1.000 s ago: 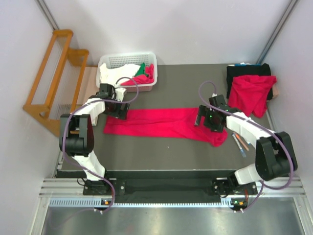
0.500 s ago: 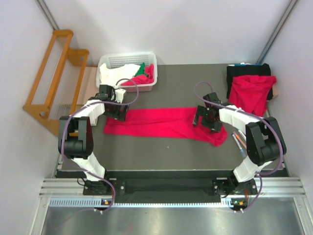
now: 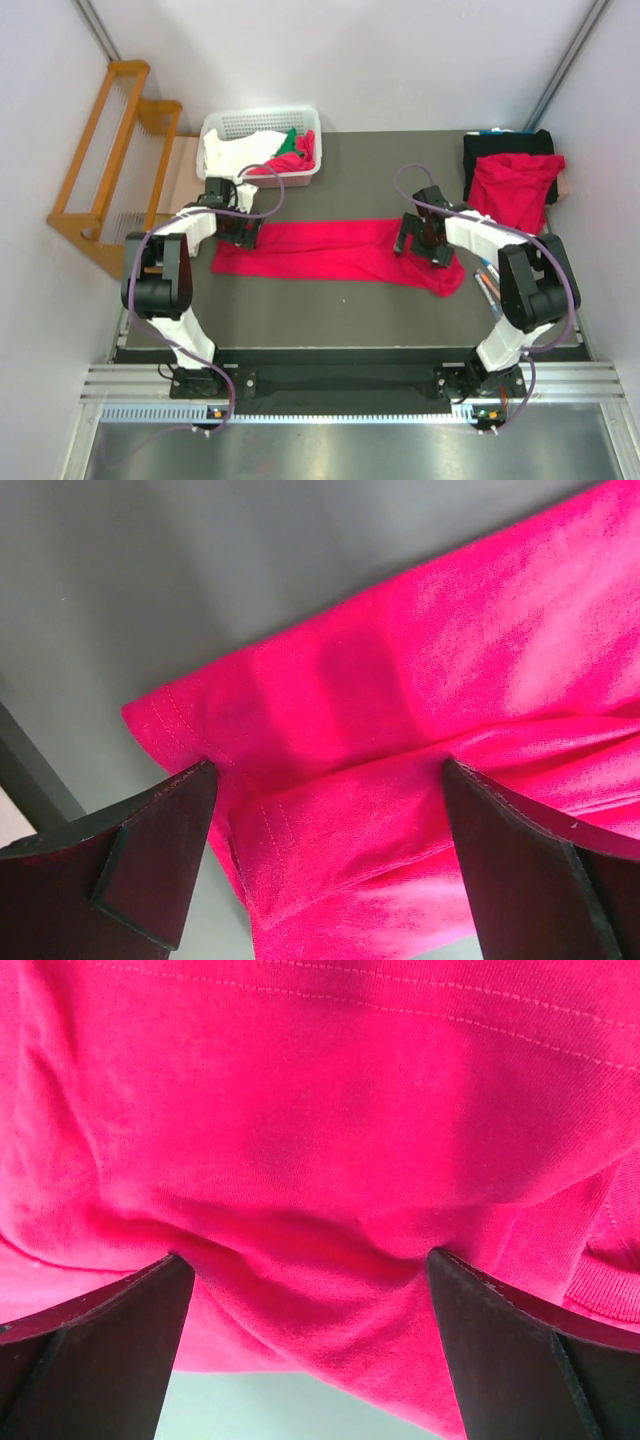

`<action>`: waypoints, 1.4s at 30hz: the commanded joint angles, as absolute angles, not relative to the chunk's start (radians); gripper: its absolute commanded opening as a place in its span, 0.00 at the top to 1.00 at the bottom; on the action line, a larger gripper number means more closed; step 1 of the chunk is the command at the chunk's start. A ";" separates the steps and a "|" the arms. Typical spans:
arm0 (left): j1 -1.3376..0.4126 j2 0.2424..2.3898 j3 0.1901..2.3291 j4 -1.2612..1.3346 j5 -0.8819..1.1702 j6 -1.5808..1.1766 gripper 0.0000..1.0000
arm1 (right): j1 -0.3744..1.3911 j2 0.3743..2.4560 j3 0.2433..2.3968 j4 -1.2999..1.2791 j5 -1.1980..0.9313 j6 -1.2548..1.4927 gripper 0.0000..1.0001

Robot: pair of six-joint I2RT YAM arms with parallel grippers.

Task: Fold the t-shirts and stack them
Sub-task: Fold the tshirt

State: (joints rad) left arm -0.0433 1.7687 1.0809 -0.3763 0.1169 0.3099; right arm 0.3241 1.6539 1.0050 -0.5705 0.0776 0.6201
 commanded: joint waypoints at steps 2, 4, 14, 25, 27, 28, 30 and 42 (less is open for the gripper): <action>-0.048 1.801 1.003 -0.290 0.051 0.353 0.01 | 0.305 1.730 1.106 -0.552 0.144 0.585 0.00; -0.048 1.795 0.996 -0.291 0.043 0.365 0.01 | 0.295 1.770 1.138 -0.554 0.150 0.580 0.00; -0.057 1.683 0.974 -0.396 0.072 0.410 0.01 | 0.235 1.934 1.354 -0.587 0.115 0.532 0.00; -0.067 1.568 0.991 -0.577 0.141 0.474 0.01 | 0.183 2.117 1.612 -0.646 0.058 0.468 0.00; -0.074 1.552 0.996 -0.600 0.143 0.483 0.01 | 0.164 2.149 1.647 -0.655 0.032 0.460 0.00; -0.075 1.548 0.997 -0.606 0.144 0.486 0.01 | 0.152 2.158 1.684 -0.658 0.025 0.457 0.00; -0.077 1.542 1.009 -0.623 0.146 0.494 0.01 | 0.143 2.189 1.718 -0.663 0.011 0.451 0.00; -0.077 1.569 1.014 -0.626 0.192 0.482 0.01 | 0.110 2.368 2.001 -0.666 -0.107 0.402 0.00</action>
State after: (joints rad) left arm -0.0738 1.5753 0.9920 -0.6144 0.1566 0.4744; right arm 0.1303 2.2681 1.8881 -0.7509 -0.0437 0.4465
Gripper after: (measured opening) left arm 0.987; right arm 0.996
